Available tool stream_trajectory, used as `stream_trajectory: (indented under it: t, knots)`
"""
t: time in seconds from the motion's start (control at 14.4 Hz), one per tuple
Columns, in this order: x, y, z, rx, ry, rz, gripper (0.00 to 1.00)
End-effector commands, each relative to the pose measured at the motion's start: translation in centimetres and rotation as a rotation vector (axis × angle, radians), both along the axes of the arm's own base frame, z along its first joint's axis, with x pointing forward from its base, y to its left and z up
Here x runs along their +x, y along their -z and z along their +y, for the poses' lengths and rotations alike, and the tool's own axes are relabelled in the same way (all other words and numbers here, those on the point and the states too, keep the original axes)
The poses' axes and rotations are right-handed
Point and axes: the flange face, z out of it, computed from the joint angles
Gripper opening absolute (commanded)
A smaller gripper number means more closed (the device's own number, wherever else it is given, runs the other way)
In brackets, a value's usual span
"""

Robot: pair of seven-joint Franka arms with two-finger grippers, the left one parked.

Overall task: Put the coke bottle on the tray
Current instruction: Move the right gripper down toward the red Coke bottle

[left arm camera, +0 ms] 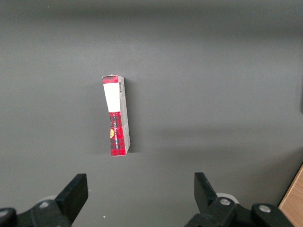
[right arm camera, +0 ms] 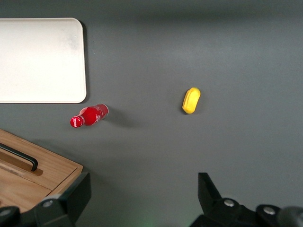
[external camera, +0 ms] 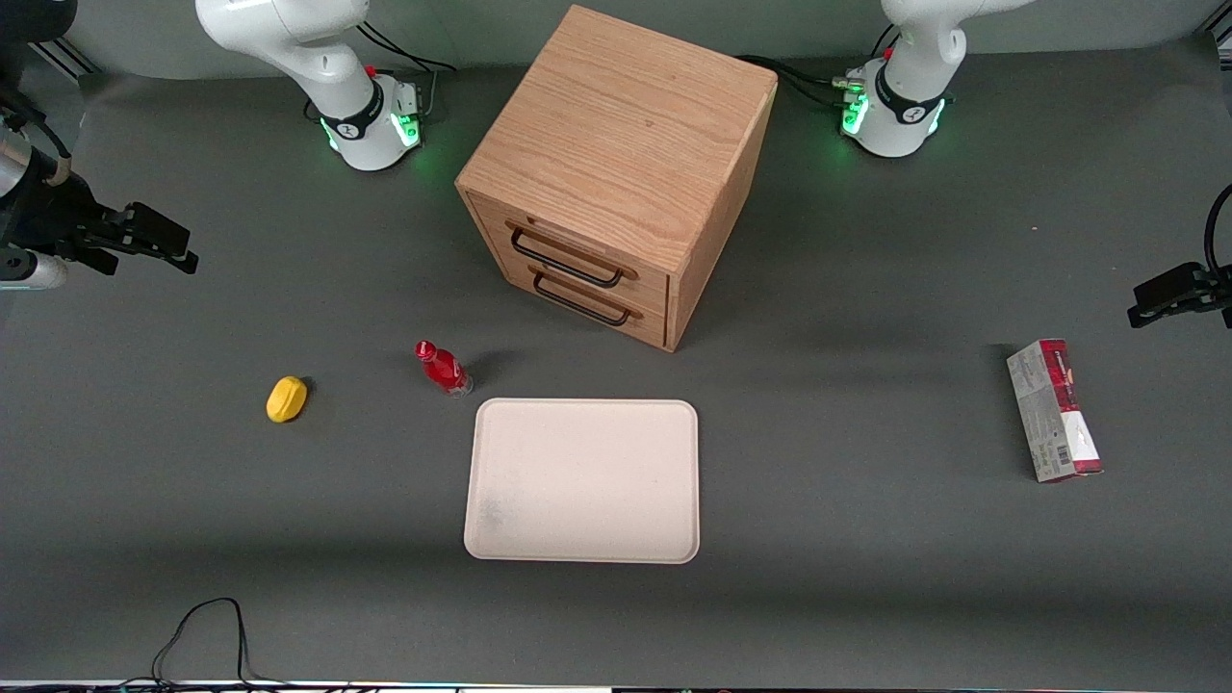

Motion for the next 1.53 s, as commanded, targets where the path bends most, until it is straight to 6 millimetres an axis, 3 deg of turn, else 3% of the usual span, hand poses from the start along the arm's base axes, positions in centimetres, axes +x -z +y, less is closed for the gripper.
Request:
stream_trajectory:
  t: [0.0,0.14,0.28,0.49,0.63,0.83,1.11,1.46]
  knots:
    - [-0.1,-0.4,-0.2,0.022,-0.003,-0.001,1.00]
    - [-0.1,0.2,0.1,0.026,-0.002,0.012,1.00]
    - [0.4,2.2,1.9,0.023,-0.009,0.022,1.00]
    - [1.2,5.4,8.0,0.036,-0.018,-0.013,1.00]
    - [0.8,8.5,11.0,0.035,-0.023,-0.009,1.00]
    - [-0.7,15.0,15.5,0.041,-0.009,-0.049,1.00]
    - [-2.4,22.7,17.2,0.057,0.003,-0.121,1.00]
    - [-1.3,27.6,17.7,0.068,0.003,-0.132,1.00]
